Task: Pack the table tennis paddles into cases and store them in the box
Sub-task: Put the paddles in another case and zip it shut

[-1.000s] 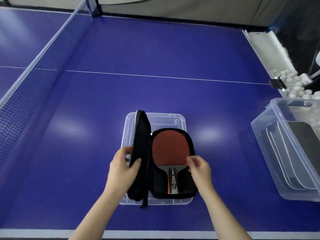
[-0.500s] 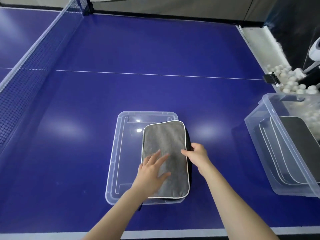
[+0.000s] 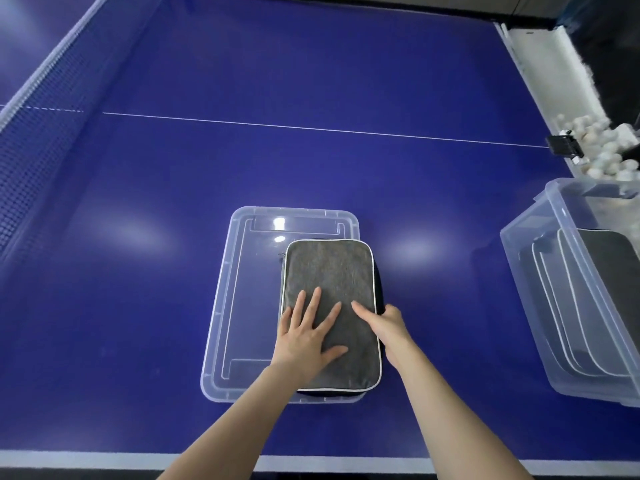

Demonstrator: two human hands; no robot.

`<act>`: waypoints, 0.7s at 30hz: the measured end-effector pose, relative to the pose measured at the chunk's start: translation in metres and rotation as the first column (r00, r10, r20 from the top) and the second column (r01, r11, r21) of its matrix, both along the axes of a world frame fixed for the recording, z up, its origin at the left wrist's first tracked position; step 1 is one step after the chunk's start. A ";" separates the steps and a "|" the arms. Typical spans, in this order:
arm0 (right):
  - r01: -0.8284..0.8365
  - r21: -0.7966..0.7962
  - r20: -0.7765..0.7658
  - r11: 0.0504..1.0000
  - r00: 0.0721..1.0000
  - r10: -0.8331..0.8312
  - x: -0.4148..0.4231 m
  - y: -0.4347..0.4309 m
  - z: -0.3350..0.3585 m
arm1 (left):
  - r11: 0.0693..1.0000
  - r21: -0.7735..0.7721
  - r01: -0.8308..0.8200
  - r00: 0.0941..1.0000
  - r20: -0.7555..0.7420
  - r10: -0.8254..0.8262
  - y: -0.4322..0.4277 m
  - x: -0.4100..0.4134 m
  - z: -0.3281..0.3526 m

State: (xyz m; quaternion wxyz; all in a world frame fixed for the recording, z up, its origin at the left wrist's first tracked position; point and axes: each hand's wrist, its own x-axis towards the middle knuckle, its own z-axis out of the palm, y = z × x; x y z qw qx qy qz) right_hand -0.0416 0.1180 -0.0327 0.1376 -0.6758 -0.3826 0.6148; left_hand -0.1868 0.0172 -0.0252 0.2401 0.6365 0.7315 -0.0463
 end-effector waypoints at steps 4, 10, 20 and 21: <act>-0.039 -0.038 -0.017 0.999 0.999 0.038 -0.002 0.004 0.006 | 1.000 -0.003 -0.005 1.000 0.017 0.005 0.001 -0.002 0.001; -0.023 -0.054 -0.123 0.998 0.992 0.016 -0.007 0.012 0.025 | 0.996 0.049 -0.069 0.992 0.107 0.064 0.003 -0.003 0.006; -0.039 0.040 -0.253 0.998 0.966 0.048 -0.009 0.031 0.077 | 0.445 -0.401 -0.801 0.010 0.734 0.679 0.023 -0.054 0.057; -0.047 0.059 -0.278 0.997 0.959 0.062 -0.010 0.032 0.084 | 0.422 -0.558 -0.714 -0.177 0.728 0.663 0.026 -0.061 0.062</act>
